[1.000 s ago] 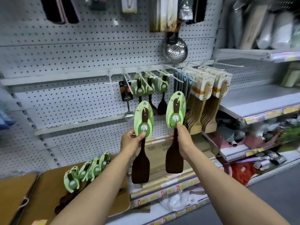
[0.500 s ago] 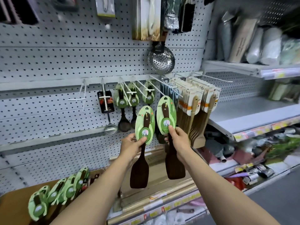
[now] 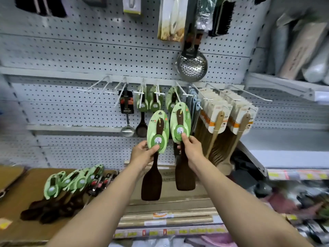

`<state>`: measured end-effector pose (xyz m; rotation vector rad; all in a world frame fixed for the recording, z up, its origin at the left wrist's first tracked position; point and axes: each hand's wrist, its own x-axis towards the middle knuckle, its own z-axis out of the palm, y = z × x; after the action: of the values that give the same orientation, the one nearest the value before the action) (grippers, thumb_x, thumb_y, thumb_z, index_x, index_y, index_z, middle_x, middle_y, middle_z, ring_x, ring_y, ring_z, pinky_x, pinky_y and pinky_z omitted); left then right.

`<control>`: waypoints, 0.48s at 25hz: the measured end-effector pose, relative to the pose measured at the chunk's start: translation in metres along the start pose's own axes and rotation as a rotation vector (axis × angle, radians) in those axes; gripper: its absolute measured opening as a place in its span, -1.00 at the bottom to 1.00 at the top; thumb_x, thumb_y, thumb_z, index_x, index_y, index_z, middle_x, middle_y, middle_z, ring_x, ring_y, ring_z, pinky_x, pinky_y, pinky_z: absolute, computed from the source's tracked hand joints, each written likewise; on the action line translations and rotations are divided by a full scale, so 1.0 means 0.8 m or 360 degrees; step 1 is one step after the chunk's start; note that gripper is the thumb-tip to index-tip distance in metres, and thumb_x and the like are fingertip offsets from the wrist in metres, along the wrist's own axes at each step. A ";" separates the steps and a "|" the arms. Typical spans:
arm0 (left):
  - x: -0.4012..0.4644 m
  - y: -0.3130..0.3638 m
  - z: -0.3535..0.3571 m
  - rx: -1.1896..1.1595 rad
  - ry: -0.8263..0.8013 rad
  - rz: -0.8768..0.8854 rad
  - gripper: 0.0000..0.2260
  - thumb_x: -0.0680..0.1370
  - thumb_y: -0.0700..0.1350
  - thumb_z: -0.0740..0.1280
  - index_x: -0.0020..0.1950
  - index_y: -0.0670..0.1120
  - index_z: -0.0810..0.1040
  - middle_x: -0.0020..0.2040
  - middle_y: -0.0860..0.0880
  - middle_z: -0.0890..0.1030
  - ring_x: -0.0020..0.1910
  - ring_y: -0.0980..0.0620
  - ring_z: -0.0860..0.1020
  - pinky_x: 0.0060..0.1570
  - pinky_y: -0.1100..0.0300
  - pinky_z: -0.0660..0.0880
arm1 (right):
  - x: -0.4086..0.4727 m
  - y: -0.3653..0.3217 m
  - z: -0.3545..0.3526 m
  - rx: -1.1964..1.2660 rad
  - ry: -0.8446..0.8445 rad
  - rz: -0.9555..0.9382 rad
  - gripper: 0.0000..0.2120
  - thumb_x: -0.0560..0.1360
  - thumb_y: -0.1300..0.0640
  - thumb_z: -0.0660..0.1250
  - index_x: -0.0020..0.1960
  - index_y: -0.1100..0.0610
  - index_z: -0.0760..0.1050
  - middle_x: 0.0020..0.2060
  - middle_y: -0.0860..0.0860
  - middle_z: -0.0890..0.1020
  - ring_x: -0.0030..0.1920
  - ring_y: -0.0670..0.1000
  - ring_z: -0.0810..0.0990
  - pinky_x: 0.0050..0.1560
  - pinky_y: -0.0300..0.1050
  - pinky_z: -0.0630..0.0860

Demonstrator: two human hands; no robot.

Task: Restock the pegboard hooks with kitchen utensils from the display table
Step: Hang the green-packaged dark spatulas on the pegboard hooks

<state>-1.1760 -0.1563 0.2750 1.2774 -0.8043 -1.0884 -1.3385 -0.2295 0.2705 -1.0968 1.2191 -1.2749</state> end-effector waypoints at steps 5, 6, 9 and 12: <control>0.000 0.009 -0.002 -0.0060 0.0080 0.0009 -0.85 0.49 -0.25 0.43 -0.01 -0.05 0.58 -0.07 -0.04 0.69 -0.08 0.03 0.65 -0.14 0.21 0.57 | 0.041 0.004 0.022 0.0041 -0.0057 0.0088 -0.78 0.60 -0.04 0.30 -0.01 0.12 0.56 -0.09 0.09 0.66 -0.19 0.02 0.59 0.02 0.04 0.57; 0.005 0.009 -0.004 -0.0055 0.0083 0.0007 -0.85 0.49 -0.25 0.43 -0.01 -0.05 0.58 -0.07 -0.04 0.69 -0.09 0.03 0.66 -0.15 0.22 0.58 | 0.051 0.007 0.027 0.0046 -0.0053 0.0098 -0.79 0.60 -0.05 0.30 -0.02 0.08 0.56 -0.07 0.06 0.67 -0.14 0.05 0.62 0.10 0.07 0.57; 0.023 0.005 -0.011 -0.0027 0.0068 -0.0003 -0.86 0.49 -0.26 0.43 -0.04 -0.05 0.57 -0.05 -0.07 0.69 -0.07 0.01 0.66 -0.17 0.23 0.58 | 0.080 0.015 0.042 0.0054 -0.0052 0.0145 -0.81 0.59 -0.10 0.30 -0.03 0.01 0.55 0.00 0.01 0.68 0.05 0.12 0.66 0.23 0.10 0.55; 0.052 0.002 -0.019 -0.0003 0.0062 -0.0019 -0.86 0.49 -0.26 0.43 -0.04 -0.05 0.56 -0.06 -0.05 0.69 -0.10 0.05 0.65 -0.23 0.29 0.56 | 0.115 0.017 0.058 0.0098 -0.0030 0.0170 -0.78 0.60 -0.09 0.28 0.11 0.03 0.55 0.03 -0.01 0.66 -0.01 0.04 0.65 0.27 0.08 0.53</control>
<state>-1.1486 -0.1904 0.2703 1.2994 -0.7673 -1.0704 -1.2981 -0.3240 0.2578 -0.9846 1.2008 -1.2103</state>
